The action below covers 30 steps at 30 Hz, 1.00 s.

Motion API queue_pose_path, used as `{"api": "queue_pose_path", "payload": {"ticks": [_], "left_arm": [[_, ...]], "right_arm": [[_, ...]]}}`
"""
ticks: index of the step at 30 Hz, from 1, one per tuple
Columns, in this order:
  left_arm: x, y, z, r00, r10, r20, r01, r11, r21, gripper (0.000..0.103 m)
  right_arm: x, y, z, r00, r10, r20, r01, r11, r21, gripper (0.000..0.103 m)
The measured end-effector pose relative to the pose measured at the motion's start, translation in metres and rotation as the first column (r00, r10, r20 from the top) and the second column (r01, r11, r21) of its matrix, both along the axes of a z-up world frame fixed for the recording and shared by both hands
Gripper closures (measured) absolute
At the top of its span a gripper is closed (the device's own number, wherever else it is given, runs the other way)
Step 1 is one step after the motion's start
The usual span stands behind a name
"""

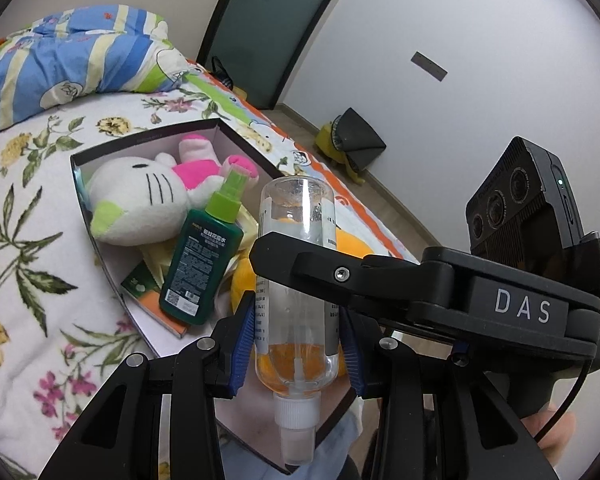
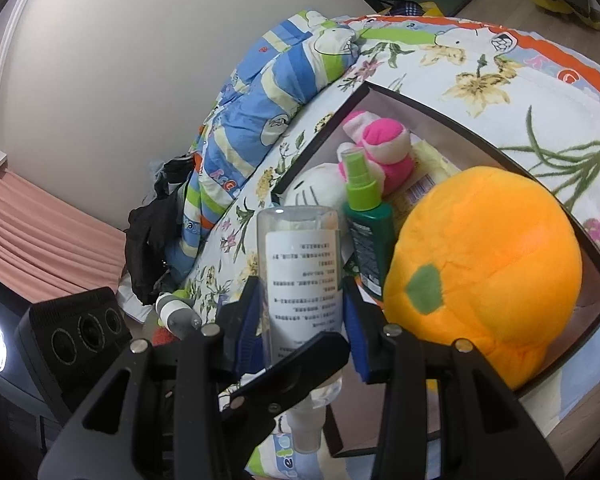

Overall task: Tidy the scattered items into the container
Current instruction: 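Lower the clear bottle into the box and open the right tool, then withdraw the right tool from the box toward the blue toothpaste box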

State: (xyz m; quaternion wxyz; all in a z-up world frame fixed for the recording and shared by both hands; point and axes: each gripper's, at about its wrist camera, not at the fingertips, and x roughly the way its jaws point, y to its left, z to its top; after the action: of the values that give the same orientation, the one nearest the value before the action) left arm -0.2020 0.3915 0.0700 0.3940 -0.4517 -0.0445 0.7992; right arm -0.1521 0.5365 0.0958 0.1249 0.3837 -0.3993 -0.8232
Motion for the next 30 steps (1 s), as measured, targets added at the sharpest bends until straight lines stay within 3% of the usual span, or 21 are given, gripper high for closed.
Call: {"api": "queue_pose_path", "payload": {"ticks": [5, 7, 9, 10, 11, 19, 30], "left_arm": [[-0.002, -0.002, -0.006, 1.000, 0.014, 0.002, -0.014, 1.000, -0.013, 0.063], [-0.004, -0.006, -0.008, 0.999, 0.041, 0.008, -0.041, 0.999, -0.029, 0.060], [-0.006, -0.009, -0.010, 0.998, 0.060, 0.023, -0.059, 0.997, -0.041, 0.045], [-0.006, -0.011, -0.011, 0.997, 0.072, 0.027, -0.071, 0.997, -0.038, 0.037], [-0.005, -0.014, -0.010, 0.996, 0.080, 0.026, -0.080, 0.996, -0.029, 0.035], [0.001, -0.033, -0.004, 0.989, 0.146, 0.034, -0.143, 0.987, -0.079, 0.033], [0.020, -0.096, 0.026, 0.971, 0.234, -0.042, -0.238, 0.965, -0.111, 0.033]], "right_arm": [[-0.004, -0.002, -0.007, 1.000, 0.008, 0.009, -0.007, 1.000, -0.010, 0.059], [-0.005, -0.004, -0.007, 1.000, 0.004, 0.023, -0.004, 1.000, 0.009, 0.035], [-0.004, -0.008, -0.003, 1.000, -0.005, 0.016, 0.004, 0.998, 0.059, 0.026], [-0.002, -0.010, 0.000, 1.000, -0.008, 0.007, 0.007, 0.996, 0.086, 0.023], [-0.001, -0.013, 0.003, 1.000, -0.009, 0.000, 0.009, 0.994, 0.108, 0.022], [0.009, -0.023, 0.014, 1.000, -0.019, 0.002, 0.018, 0.990, 0.142, 0.003], [0.031, -0.061, 0.042, 1.000, -0.009, -0.017, 0.012, 0.981, 0.191, 0.000]]}}
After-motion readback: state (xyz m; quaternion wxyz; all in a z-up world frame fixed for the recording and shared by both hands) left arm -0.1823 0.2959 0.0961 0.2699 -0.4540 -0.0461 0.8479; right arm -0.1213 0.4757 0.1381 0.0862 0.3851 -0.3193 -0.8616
